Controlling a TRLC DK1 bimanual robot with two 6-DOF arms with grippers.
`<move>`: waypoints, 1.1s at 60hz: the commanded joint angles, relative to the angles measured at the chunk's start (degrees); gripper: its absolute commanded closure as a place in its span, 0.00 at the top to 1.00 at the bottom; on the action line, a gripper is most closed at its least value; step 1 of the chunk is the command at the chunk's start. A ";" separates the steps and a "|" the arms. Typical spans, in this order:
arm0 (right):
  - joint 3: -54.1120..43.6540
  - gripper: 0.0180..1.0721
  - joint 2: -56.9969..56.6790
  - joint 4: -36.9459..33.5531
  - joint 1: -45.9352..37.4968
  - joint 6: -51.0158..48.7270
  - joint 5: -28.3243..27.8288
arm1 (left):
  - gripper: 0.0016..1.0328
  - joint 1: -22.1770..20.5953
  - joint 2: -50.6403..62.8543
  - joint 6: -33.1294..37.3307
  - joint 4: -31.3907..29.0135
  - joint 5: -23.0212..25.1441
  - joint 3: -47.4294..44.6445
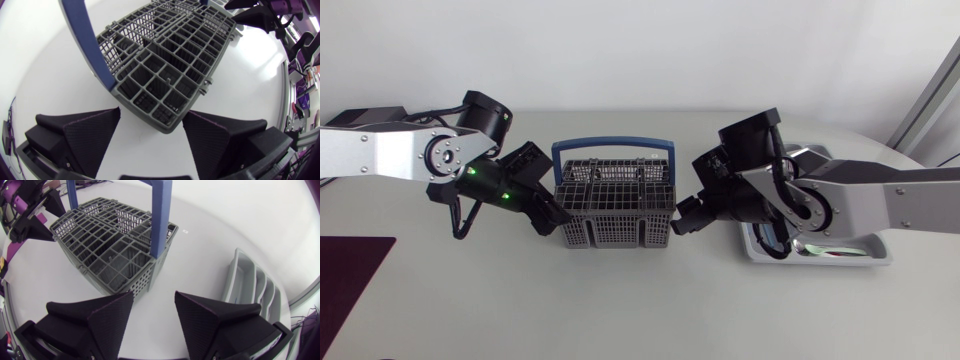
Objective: Unload the cutlery basket into the drawer organizer.
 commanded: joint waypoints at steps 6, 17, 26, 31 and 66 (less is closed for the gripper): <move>-1.00 0.60 -2.88 -0.88 0.59 1.54 1.52 | 0.95 -0.16 -0.98 -0.58 0.22 -0.19 -0.46; -2.67 0.77 -7.36 -1.76 -0.20 0.93 1.88 | 0.95 0.11 -5.82 -0.66 0.22 -0.19 -3.54; -3.81 0.95 -10.61 -2.29 -1.52 -0.48 1.88 | 0.95 0.90 -9.51 -1.01 0.05 -0.19 -5.21; -4.69 0.95 -12.55 -2.29 -3.36 -1.09 1.79 | 0.95 1.43 -11.97 -1.10 -0.13 -0.19 -6.53; -14.97 0.95 -29.42 -2.03 -19.80 -9.27 -0.94 | 0.95 10.74 -29.28 -3.92 1.10 -1.33 -14.70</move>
